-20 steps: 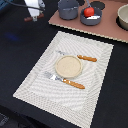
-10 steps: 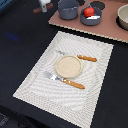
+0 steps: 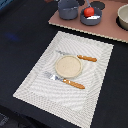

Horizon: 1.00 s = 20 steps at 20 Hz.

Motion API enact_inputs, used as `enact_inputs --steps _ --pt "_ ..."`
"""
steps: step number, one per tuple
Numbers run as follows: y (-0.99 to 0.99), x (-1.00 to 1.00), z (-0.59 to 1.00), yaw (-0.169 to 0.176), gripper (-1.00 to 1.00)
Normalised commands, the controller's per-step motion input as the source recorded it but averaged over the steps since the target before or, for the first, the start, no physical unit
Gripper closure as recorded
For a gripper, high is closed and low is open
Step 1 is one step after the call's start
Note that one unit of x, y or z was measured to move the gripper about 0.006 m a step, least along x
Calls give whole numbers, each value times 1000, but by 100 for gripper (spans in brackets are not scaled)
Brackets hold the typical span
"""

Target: Place the fish, sausage, and tomato into the frying pan.

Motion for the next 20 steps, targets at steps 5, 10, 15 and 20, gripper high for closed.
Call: enact_inputs --steps 5,10,15,20 --pt "179 1000 278 -28 100" --pt "264 1000 215 -26 100" --pt "313 1000 187 -24 100" --pt "374 1000 186 -18 100"
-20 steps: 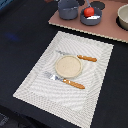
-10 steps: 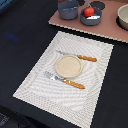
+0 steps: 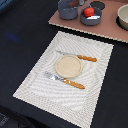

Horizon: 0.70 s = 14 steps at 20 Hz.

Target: Place the fish, sausage, and tomato into the frying pan.

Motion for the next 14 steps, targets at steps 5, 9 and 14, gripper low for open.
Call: enact_inputs --steps 5,9,14 --pt "451 1000 136 -5 100" --pt "540 981 43 -5 100" --pt "720 672 -10 0 100"
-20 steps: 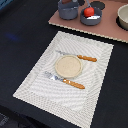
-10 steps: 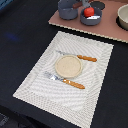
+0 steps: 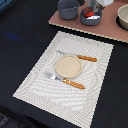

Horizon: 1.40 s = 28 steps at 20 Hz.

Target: Place the fish, sausage, and tomato into the frying pan.

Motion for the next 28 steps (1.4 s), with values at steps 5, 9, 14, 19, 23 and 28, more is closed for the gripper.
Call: enact_inputs --steps 5,9,14,19,23,28 --pt "729 199 -90 0 100" --pt "631 21 -56 0 100" --pt "569 84 -66 0 100" --pt "415 217 -22 0 -100" --pt "146 98 675 -60 -100" --pt "79 2 846 -67 -100"
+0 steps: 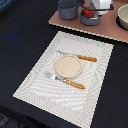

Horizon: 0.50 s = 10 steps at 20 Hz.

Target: Place the fish, sausage, and tomato into the frying pan.

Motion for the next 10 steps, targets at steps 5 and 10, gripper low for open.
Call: enact_inputs --steps 5,10 --pt "19 -10 973 -208 -100" --pt "-65 -63 922 -287 -100"
